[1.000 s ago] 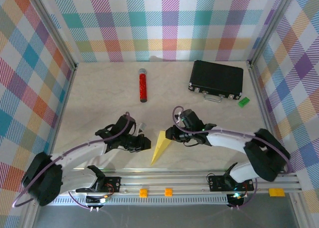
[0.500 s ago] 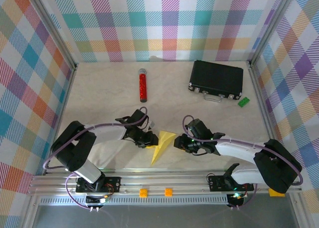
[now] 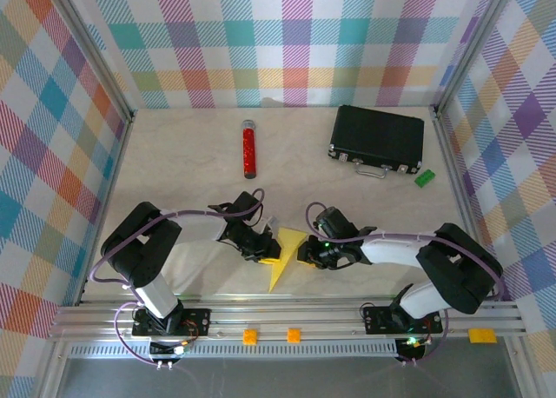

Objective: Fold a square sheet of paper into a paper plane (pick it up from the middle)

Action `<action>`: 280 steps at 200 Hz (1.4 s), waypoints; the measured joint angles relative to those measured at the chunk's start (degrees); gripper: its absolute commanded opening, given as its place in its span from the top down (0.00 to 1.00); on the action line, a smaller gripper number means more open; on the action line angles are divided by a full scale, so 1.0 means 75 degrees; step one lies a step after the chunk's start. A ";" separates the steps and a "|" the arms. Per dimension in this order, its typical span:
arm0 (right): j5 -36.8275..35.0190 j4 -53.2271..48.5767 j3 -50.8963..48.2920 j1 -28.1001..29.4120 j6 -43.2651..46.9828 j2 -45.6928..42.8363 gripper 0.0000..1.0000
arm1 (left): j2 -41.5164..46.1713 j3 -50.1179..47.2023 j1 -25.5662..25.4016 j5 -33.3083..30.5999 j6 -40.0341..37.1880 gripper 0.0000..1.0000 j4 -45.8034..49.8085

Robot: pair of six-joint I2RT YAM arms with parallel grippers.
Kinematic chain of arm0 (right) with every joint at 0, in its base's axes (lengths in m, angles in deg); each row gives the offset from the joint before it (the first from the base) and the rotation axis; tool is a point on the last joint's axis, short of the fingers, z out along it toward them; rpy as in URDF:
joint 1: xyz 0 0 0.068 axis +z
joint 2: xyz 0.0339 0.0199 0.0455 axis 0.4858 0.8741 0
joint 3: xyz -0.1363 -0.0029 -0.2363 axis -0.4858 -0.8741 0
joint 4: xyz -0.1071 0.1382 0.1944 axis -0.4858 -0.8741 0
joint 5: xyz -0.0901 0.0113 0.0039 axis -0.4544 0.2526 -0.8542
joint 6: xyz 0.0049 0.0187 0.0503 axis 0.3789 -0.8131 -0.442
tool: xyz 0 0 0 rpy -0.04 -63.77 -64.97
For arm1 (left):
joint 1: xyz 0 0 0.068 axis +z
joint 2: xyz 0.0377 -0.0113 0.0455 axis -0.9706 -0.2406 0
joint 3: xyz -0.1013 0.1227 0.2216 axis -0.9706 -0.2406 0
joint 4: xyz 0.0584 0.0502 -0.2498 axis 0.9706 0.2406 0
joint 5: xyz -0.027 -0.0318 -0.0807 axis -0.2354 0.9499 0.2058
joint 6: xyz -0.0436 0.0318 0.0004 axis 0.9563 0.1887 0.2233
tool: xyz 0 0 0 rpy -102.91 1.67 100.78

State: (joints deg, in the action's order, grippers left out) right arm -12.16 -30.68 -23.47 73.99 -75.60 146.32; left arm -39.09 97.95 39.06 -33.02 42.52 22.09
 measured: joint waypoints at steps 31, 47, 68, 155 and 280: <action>-0.0026 -0.0020 0.0000 0.0009 -0.0015 -0.0052 0.69 | 0.0090 -0.0017 0.0000 0.0157 0.0073 0.96 -0.0280; -0.0184 -0.0201 0.0000 0.0009 -0.0029 -0.0291 0.64 | 0.0347 -0.0064 0.0000 0.0070 0.0082 0.97 -0.0376; -0.0673 -0.0822 0.0032 0.0009 -0.0175 -0.1058 0.58 | 0.1014 -0.0114 0.0000 -0.0548 0.0154 0.98 -0.0312; -0.0562 0.0268 0.0851 0.0020 -0.0729 -0.1125 0.49 | 0.2218 0.0318 -0.0009 -0.3430 0.0221 0.98 0.1157; 0.0551 0.1274 0.1859 0.0073 -0.0810 0.1915 0.96 | 0.1655 0.0463 -0.0055 -0.3582 0.0055 0.73 0.1749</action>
State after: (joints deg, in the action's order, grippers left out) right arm -8.03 -21.13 -9.53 74.54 -81.67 160.68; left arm -26.67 101.43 38.65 -59.88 42.94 35.20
